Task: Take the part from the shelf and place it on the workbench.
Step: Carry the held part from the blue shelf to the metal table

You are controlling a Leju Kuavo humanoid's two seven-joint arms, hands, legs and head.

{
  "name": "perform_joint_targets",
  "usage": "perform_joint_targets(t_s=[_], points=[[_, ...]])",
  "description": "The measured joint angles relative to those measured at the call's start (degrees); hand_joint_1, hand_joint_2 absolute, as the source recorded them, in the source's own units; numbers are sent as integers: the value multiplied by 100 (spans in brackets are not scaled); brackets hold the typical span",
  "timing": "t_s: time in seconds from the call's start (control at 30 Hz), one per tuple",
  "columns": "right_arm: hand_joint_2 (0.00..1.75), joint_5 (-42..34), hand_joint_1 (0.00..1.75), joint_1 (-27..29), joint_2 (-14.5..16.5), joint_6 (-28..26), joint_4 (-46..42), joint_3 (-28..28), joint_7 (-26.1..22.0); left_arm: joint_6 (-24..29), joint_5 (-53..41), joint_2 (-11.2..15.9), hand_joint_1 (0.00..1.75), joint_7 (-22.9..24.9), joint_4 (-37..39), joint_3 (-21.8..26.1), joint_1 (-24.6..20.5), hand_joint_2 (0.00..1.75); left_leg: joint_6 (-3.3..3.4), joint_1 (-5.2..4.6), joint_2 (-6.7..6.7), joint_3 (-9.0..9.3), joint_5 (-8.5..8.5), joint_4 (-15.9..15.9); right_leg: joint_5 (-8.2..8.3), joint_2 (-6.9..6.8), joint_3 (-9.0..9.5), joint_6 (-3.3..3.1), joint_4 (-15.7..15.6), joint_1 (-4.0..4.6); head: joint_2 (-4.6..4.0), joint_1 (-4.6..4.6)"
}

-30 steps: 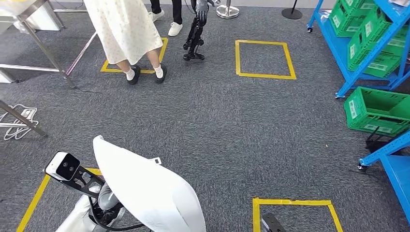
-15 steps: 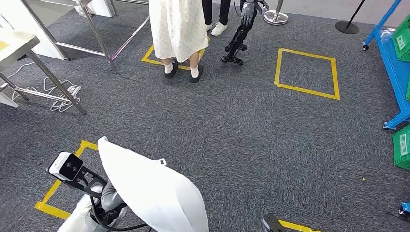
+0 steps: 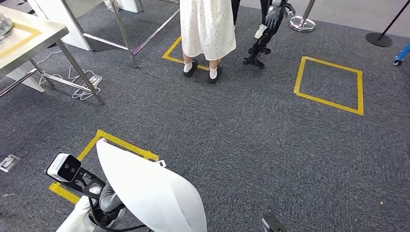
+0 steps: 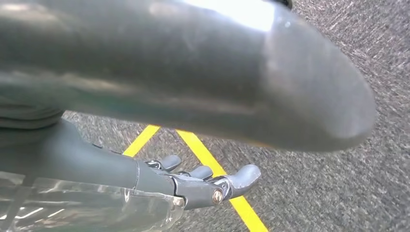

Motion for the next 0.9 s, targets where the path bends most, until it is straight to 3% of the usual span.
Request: perform_joint_targets(t_s=[0.07,0.13,0.2,0.27,0.3,0.33,0.4,0.43,0.5,0.53,0.57,0.63,0.7,0.77,0.8,0.83,0.9], points=[[0,10,0,-11,8,1,-5,-6,6,1,-14,4,175,7,-9,1,3,175,41,9,-140,29,40,-73,-24,-72,28,48,-12,-3,0,-2],[0,27,0,-22,10,2,-11,-13,2,4,-25,2,175,13,-27,1,-5,175,88,57,-281,111,102,-190,-149,156,-51,60,203,-18,0,8],[0,50,0,-13,-2,8,-12,-18,-2,11,-35,-9,175,18,-37,-2,-18,175,113,87,-426,154,131,-242,-422,470,-377,34,862,-43,0,29],[0,69,0,14,-15,22,-11,-20,7,23,-45,-14,175,22,-37,-4,-4,175,113,89,-593,152,129,-239,-609,553,-740,59,1509,-68,0,40],[0,77,0,27,-21,28,-10,-22,10,27,-48,-13,175,23,-37,-4,7,175,107,93,-682,155,126,-235,-579,561,-800,107,1561,-87,0,40],[0,83,0,30,-23,33,-10,-26,13,33,-49,-12,175,24,-37,-4,16,175,93,102,-770,161,119,-225,-452,574,-739,176,1372,-111,0,40],[0,90,0,27,-25,34,-10,-36,12,41,-51,-11,175,25,-39,-4,23,175,36,126,-927,162,83,-172,-91,726,-398,312,585,-173,0,44],[0,91,0,25,-25,34,-10,-40,11,47,-51,-8,175,25,-41,-3,27,175,0,127,-993,146,60,-133,37,814,-250,328,263,-191,0,47],[0,92,0,19,-21,34,-10,-47,11,54,-61,1,175,26,-44,-1,46,175,-61,124,-1088,96,39,-86,113,902,-141,264,35,-184,0,51],[0,91,0,13,-19,34,-11,-51,11,55,-66,7,175,26,-45,0,58,175,-80,127,-1130,76,41,-80,121,852,-135,213,27,-164,0,50],[0,91,0,7,-16,34,-11,-55,10,55,-69,13,175,27,-46,1,69,175,-98,140,-1126,63,36,-73,127,805,-132,174,24,-162,0,48],[0,90,0,8,-14,34,-13,-67,7,55,-68,24,175,26,-49,3,74,175,-142,141,-883,-19,-84,111,125,708,-109,94,9,-162,0,33],[0,90,0,34,-18,33,-12,-84,4,55,-67,27,175,26,-52,3,70,175,-183,139,-544,-324,-413,753,100,587,-82,18,4,-138,0,14],[0,91,0,63,-24,32,-11,-96,3,54,-66,28,175,26,-51,1,73,175,-199,153,-434,-725,-693,1512,74,440,-69,-27,5,-101,0,10],[0,91,0,68,-26,32,-10,-99,1,53,-66,31,175,27,-51,1,75,175,-193,155,-421,-813,-690,1652,63,368,-62,-41,5,-87,0,9],[0,92,0,68,-27,32,-10,-103,-2,51,-66,35,175,27,-51,1,75,175,-176,151,-405,-782,-583,1559,50,300,-50,-48,5,-73,0,8],[0,96,0,62,-21,32,-11,-109,-7,47,-66,42,175,27,-52,2,70,175,-78,108,-245,-396,-201,799,13,178,-3,-51,2,-44,0,7]])
